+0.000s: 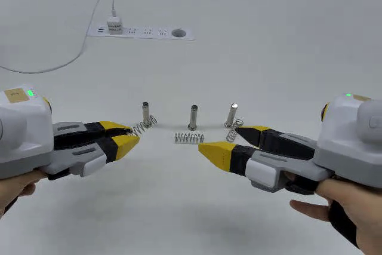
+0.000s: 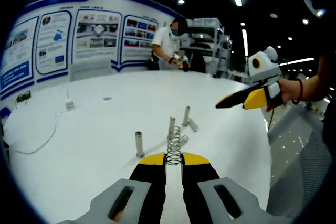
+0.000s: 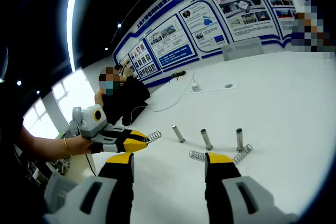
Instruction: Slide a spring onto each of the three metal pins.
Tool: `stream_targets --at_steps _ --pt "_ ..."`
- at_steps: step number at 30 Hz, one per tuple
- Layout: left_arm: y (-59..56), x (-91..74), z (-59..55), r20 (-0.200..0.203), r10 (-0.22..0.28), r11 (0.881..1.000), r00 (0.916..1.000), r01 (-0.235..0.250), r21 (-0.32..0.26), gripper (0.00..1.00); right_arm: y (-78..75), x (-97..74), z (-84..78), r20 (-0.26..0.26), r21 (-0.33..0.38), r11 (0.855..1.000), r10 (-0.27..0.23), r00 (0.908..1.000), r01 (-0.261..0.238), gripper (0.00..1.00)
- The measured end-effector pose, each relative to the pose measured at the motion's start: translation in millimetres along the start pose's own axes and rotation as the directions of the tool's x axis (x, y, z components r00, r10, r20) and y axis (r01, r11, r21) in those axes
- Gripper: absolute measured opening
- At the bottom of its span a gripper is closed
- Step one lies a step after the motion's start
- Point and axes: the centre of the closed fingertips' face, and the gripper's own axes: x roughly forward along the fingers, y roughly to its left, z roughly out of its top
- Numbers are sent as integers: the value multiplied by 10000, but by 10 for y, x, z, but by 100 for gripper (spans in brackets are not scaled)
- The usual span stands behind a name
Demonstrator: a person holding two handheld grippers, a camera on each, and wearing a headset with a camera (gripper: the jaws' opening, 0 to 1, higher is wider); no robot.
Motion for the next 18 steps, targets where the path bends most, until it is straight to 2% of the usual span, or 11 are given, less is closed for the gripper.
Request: stream_targets --at_steps 2,10,18 --pt "-43 -28 46 239 116 9999 9996 -114 -76 10 56 45 36 200 142 9998 151 9997 -153 54" --pt "-280 -91 234 1049 14 9999 9945 -3 -108 10 268 215 146 735 808 9935 743 9945 -802 49" --pt "-457 -135 339 1517 -77 9999 9884 87 -53 10 421 322 189 1029 1578 9768 1296 9862 -1448 40"
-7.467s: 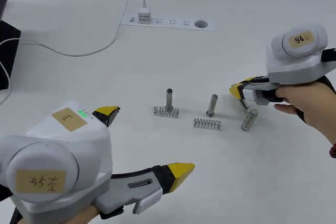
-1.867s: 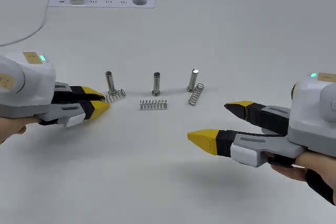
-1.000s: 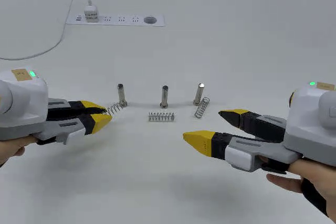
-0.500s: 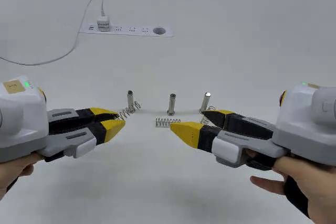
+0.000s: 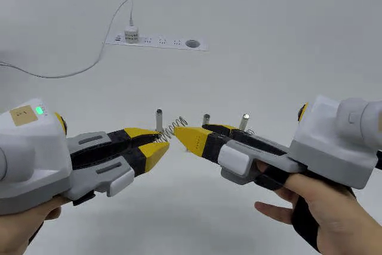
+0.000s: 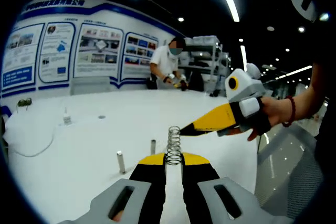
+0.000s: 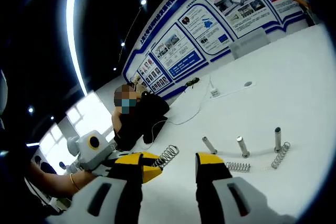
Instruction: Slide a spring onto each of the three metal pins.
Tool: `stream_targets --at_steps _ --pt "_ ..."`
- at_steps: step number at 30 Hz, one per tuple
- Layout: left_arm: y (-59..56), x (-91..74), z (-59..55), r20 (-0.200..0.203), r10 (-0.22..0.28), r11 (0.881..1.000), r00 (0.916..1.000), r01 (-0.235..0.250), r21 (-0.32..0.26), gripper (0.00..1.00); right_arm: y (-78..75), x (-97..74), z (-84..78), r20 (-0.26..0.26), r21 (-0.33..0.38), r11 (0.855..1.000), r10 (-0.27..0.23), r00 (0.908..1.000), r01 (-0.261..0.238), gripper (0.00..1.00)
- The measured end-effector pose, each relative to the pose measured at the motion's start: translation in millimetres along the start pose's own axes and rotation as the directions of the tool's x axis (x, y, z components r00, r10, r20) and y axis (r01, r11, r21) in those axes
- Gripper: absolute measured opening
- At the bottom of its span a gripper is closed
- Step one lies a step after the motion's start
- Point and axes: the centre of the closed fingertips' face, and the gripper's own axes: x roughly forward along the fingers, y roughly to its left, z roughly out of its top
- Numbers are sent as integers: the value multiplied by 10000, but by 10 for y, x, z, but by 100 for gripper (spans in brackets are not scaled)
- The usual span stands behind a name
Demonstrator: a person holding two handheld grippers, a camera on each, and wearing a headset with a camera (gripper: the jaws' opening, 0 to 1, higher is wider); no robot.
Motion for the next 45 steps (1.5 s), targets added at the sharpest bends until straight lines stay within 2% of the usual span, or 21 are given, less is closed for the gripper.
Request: stream_targets --at_steps 2,6,12,17,23,31,38,42,45 --pt "-42 -4 28 96 -66 10000 9999 66 -4 10 46 20 29 211 313 9994 160 9996 -167 36" --pt "-127 -5 74 238 -211 9998 9995 211 2 10 81 40 34 219 603 9975 344 9992 -356 30" --pt "-206 -9 91 322 -384 9993 9987 383 47 10 114 42 61 396 1595 9850 604 9974 -660 22" --pt "-231 -24 67 264 -415 9991 9988 414 47 10 100 35 34 332 1841 9808 596 9977 -647 14" --pt "-241 -32 52 169 -368 9992 9992 366 133 10 134 33 27 289 1903 9781 797 9964 -837 12" --pt "-242 -22 55 -32 -153 9992 9999 154 362 11 190 44 49 276 1223 9883 887 9957 -914 12" --pt "-212 -30 39 -188 72 9993 9998 -65 367 12 230 80 51 97 145 9963 841 9964 -843 11" --pt "-172 -49 -65 -763 348 9971 9965 -295 704 16 226 111 83 34 -752 9950 656 9978 -652 11" --pt "-193 -64 -108 -881 381 9942 9954 -289 1039 20 220 138 104 -33 -1170 9916 548 9985 -548 11"
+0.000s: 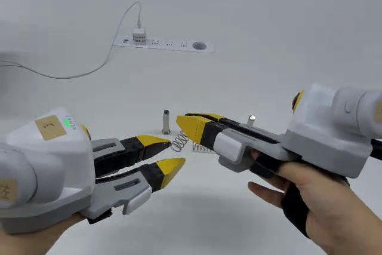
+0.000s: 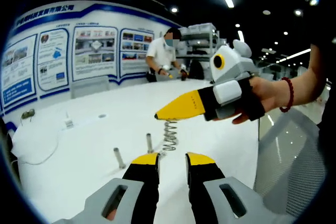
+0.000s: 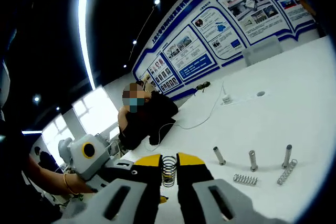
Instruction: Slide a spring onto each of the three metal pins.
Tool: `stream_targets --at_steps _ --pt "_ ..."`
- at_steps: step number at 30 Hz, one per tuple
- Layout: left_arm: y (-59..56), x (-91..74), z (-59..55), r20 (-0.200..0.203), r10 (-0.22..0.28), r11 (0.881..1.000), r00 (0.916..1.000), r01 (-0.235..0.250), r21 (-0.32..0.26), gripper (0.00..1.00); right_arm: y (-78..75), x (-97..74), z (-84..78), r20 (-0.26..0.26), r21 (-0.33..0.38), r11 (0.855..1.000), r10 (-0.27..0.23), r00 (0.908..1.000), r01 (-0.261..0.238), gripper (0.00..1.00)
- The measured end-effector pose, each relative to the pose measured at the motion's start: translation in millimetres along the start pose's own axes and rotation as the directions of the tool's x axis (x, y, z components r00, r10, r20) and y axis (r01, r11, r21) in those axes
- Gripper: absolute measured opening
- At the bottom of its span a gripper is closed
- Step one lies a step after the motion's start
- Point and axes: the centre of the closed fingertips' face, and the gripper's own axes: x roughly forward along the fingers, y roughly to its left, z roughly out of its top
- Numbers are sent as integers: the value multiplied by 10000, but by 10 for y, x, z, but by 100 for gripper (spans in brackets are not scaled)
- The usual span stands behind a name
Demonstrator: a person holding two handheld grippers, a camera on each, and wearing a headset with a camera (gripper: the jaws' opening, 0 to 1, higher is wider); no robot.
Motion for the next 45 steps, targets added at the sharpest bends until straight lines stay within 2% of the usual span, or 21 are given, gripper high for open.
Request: stream_targets --at_steps 7,11,17,29,38,45 --pt "-25 -7 -108 -361 136 9993 9993 -123 350 35 -71 70 20 -366 -1259 9919 -197 9991 150 11" --pt "-3 -9 -154 -494 292 9988 9984 -272 415 39 -110 114 55 -436 -1681 9856 -245 9988 168 11" --pt "29 -13 -200 -551 398 9991 9977 -389 186 47 -212 218 128 -486 -2407 9701 -456 9978 326 11" --pt "81 -10 -279 -637 728 9973 9953 -732 -35 63 -433 482 258 -286 -2788 9584 -722 9970 614 12" --pt "113 23 -324 -728 893 9955 9933 -912 -245 71 -576 675 174 -572 -2922 9537 -916 9941 711 12" --pt "132 37 -346 -753 985 9942 9923 -1014 -358 79 -682 821 119 -691 -3185 9446 -1069 9919 796 12"
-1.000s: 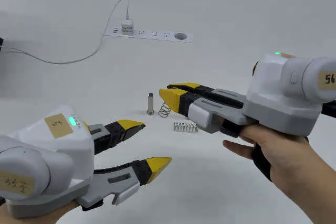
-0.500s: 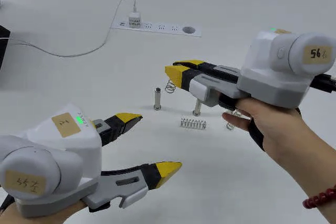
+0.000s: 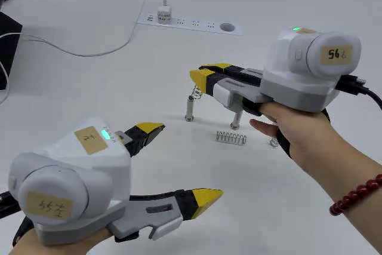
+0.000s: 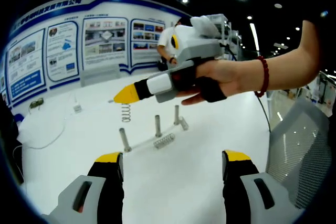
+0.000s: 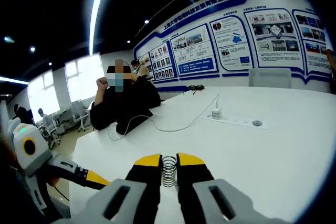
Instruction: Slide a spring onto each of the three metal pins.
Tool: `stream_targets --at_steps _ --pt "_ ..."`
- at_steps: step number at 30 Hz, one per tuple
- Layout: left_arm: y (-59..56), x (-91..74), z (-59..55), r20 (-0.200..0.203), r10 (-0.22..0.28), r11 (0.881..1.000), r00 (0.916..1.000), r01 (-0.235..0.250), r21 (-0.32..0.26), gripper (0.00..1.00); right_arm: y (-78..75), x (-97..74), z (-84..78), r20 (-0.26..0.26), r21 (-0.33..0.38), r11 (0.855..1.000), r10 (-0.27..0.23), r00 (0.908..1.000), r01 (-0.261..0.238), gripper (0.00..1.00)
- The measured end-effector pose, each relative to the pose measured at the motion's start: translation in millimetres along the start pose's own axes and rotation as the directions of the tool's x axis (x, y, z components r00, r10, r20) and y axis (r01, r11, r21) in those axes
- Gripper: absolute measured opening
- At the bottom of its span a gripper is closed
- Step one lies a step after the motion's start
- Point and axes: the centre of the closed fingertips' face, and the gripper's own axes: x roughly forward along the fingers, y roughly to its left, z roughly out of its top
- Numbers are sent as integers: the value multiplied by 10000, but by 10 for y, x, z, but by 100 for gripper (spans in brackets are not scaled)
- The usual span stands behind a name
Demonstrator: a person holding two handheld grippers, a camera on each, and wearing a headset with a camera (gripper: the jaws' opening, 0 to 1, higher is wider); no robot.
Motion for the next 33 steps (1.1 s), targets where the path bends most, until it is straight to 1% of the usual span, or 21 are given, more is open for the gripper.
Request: stream_targets --at_steps 6,17,19,20,24,29,33 --pt "16 3 -29 -117 113 9999 9999 -112 94 84 -53 105 -72 -195 -235 9997 -95 9998 91 12" --pt "71 -5 -51 -108 332 9993 9994 -334 -194 91 -72 206 -172 -461 -698 9975 -95 9989 63 12" --pt "75 -5 -59 -127 340 9992 9993 -342 -215 92 -62 217 -177 -480 -810 9967 -87 9988 48 12" --pt "79 -5 -67 -158 356 9991 9992 -359 -241 92 -66 224 -188 -539 -1005 9949 -139 9984 84 12" --pt "82 -2 -71 -168 355 9989 9992 -360 -284 92 -40 235 -221 -662 -1393 9902 -134 9977 41 12" --pt "77 4 -62 -153 340 9991 9993 -344 -264 92 -55 258 -283 -851 -1723 9850 -244 9961 94 12" --pt "76 4 -63 -180 346 9991 9992 -350 -234 92 -68 279 -327 -970 -1831 9830 -283 9949 101 12"
